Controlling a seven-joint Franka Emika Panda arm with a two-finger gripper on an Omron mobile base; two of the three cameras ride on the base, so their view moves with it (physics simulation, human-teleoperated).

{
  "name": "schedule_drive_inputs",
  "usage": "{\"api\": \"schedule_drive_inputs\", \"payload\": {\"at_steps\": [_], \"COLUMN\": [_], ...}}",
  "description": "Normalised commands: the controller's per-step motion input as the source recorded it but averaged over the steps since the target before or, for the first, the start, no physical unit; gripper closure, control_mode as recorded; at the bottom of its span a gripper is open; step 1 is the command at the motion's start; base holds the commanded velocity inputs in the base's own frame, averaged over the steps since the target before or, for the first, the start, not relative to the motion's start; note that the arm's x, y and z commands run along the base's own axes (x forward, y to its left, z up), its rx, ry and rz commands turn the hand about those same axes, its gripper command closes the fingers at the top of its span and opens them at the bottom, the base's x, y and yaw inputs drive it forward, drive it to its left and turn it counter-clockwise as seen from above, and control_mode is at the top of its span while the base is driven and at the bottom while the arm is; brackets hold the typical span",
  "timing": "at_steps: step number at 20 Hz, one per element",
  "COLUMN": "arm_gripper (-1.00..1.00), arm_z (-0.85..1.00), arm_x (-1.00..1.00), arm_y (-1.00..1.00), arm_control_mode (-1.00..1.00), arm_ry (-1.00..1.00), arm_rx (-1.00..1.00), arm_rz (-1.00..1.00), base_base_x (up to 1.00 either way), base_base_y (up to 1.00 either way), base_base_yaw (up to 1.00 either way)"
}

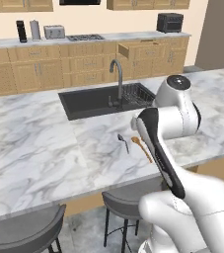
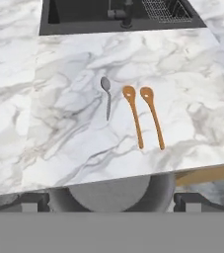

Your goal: Pick up the metallic utensils from the counter and place them in the open drawer. Make sure not to pick up any wooden utensils.

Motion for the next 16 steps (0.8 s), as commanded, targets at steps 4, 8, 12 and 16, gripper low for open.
{"api": "schedule_drive_inputs", "payload": {"at_steps": [4, 8, 12, 16], "arm_gripper": [-1.0, -1.0, -1.0, -1.0], "arm_z": [-0.56, -0.64, -0.61, -0.39], "arm_x": [0.54, 0.41, 0.47, 0.44], "arm_y": [0.0, 0.0, 0.0, 0.0], "arm_control_mode": [-1.0, -1.0, -1.0, -1.0], "arm_ry": [0.23, 0.12, 0.03, 0.01], "arm_rx": [0.0, 0.0, 0.0, 0.0], "arm_rz": [0.0, 0.01, 0.01, 0.01], "base_base_x": [0.0, 0.0, 0.0, 0.0], "base_base_y": [0.0, 0.0, 0.0, 0.0], "base_base_yaw": [0.0, 0.0, 0.0, 0.0]}}
